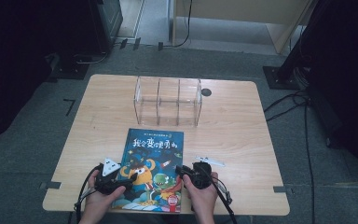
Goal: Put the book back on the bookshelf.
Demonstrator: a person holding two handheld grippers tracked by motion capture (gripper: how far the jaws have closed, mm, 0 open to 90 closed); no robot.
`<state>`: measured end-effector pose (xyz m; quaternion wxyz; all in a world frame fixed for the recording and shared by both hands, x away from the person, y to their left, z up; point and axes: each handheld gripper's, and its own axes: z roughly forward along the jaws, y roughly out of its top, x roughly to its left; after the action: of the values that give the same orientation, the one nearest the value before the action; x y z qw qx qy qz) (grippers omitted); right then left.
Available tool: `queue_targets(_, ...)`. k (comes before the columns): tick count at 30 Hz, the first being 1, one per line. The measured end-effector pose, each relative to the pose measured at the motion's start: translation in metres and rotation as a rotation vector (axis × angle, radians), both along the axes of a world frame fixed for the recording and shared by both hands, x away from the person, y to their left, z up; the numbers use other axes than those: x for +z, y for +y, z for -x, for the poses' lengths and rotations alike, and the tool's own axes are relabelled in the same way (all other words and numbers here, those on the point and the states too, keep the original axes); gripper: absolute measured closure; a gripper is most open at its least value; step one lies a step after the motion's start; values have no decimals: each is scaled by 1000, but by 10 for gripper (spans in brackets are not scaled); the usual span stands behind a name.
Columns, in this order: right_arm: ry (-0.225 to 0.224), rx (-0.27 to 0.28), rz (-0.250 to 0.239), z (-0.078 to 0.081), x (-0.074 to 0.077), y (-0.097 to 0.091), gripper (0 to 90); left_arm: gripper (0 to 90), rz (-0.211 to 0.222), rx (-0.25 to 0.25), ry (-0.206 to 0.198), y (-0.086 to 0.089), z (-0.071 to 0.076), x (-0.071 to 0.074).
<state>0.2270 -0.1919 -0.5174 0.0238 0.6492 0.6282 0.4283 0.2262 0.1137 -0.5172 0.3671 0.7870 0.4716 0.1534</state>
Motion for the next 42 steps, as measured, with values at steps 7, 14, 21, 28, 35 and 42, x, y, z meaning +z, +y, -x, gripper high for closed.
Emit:
queue_targets(7,-20,-21,-71,1,3,-4,653,221,34,4,11,3,-1,0)
queue_targets(14,-29,-11,-67,-2,7,-4,649,221,34,5,11,3,-1,0)
queue_targets(21,-29,-14,-34,-3,5,-1,648,230,27,4,7,3,0,0)
queue_targets(28,-19,-17,-31,-6,2,-1,616,255,16,8,1,2,0,0)
queue_targets(35,18,32,-87,-9,0,-8,560,245,19,8,1,2,-1,0)
queue_targets(42,55,44,-98,-4,-2,-13,597,241,19,4,0,2,-1,0)
